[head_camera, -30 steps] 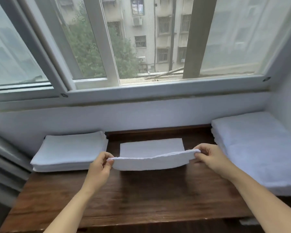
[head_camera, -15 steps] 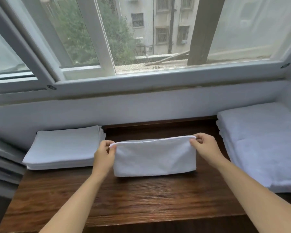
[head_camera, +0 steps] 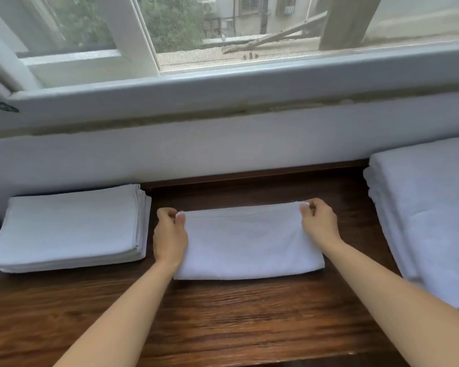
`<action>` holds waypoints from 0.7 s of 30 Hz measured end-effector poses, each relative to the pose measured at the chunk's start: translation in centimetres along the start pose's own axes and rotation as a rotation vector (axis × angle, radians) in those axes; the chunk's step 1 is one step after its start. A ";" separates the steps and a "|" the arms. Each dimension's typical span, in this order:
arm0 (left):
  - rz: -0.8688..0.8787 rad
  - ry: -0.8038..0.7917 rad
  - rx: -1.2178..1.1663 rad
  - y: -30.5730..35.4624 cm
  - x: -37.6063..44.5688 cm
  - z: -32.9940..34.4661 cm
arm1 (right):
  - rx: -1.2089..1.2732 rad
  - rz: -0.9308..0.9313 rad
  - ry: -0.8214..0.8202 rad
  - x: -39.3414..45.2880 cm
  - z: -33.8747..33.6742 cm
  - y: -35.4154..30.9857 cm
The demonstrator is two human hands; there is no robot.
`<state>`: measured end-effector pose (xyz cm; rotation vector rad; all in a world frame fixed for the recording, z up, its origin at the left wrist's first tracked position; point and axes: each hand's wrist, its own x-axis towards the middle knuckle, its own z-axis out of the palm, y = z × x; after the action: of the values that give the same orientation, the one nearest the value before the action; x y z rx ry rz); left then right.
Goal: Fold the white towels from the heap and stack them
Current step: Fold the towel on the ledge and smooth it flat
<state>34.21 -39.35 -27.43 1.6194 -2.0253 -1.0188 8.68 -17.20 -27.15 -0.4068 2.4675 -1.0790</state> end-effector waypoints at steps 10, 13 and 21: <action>0.085 0.052 -0.004 -0.4 1.1 0.9 | 0.008 -0.005 0.056 0.7 1.0 0.0; 0.098 0.085 -0.033 -0.8 1.2 1.0 | -0.016 -0.018 0.058 0.8 1.2 0.1; 0.214 0.149 0.347 0.5 1.5 1.3 | -0.313 -0.056 0.189 0.4 1.9 -1.6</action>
<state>32.53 -40.35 -28.20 1.5370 -2.3031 -0.4766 9.43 -19.57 -27.22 -0.4886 2.8201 -0.7810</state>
